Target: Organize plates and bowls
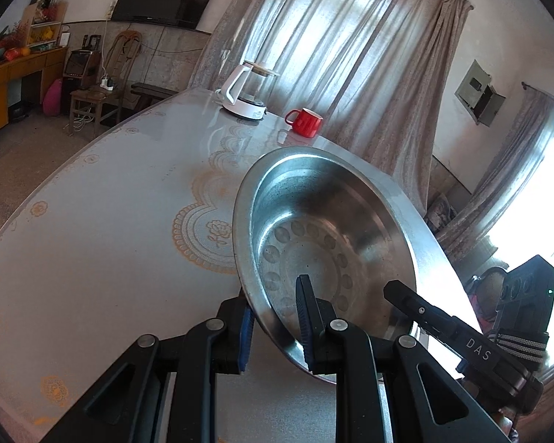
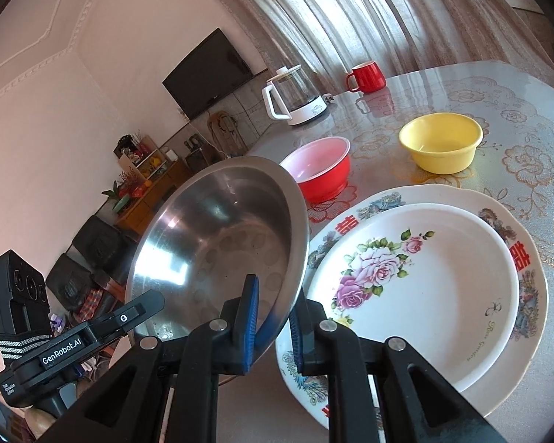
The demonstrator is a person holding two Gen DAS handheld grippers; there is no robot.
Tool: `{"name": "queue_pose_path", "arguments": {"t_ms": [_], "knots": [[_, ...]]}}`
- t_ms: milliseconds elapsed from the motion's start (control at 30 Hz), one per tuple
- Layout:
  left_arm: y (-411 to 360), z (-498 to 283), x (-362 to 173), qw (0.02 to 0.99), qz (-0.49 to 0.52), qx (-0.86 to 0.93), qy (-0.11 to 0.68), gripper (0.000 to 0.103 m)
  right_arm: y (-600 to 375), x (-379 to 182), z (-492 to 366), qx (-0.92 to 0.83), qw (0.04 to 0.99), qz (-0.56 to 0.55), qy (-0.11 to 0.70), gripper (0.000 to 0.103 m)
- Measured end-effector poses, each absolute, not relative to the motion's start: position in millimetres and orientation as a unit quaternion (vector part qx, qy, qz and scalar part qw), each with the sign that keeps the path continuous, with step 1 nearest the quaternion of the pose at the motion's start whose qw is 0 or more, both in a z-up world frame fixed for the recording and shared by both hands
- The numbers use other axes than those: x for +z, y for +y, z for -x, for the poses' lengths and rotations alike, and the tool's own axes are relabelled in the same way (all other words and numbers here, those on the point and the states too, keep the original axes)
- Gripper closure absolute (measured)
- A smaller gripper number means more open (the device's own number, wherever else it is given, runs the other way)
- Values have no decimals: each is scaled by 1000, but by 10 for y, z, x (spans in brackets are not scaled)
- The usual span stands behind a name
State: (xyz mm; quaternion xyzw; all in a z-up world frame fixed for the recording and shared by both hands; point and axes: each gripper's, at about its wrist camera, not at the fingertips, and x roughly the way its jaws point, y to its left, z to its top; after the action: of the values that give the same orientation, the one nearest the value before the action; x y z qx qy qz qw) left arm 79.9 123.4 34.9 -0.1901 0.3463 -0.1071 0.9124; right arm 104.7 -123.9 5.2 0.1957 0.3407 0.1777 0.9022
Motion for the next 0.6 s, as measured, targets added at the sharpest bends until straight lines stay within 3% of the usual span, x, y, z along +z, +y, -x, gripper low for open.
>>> {"name": "queue_pose_path", "arguments": {"t_ms": [600], "knots": [[461, -937, 277, 898, 132, -173, 383, 81, -1955, 44, -723, 76, 915, -230, 322, 88]]}}
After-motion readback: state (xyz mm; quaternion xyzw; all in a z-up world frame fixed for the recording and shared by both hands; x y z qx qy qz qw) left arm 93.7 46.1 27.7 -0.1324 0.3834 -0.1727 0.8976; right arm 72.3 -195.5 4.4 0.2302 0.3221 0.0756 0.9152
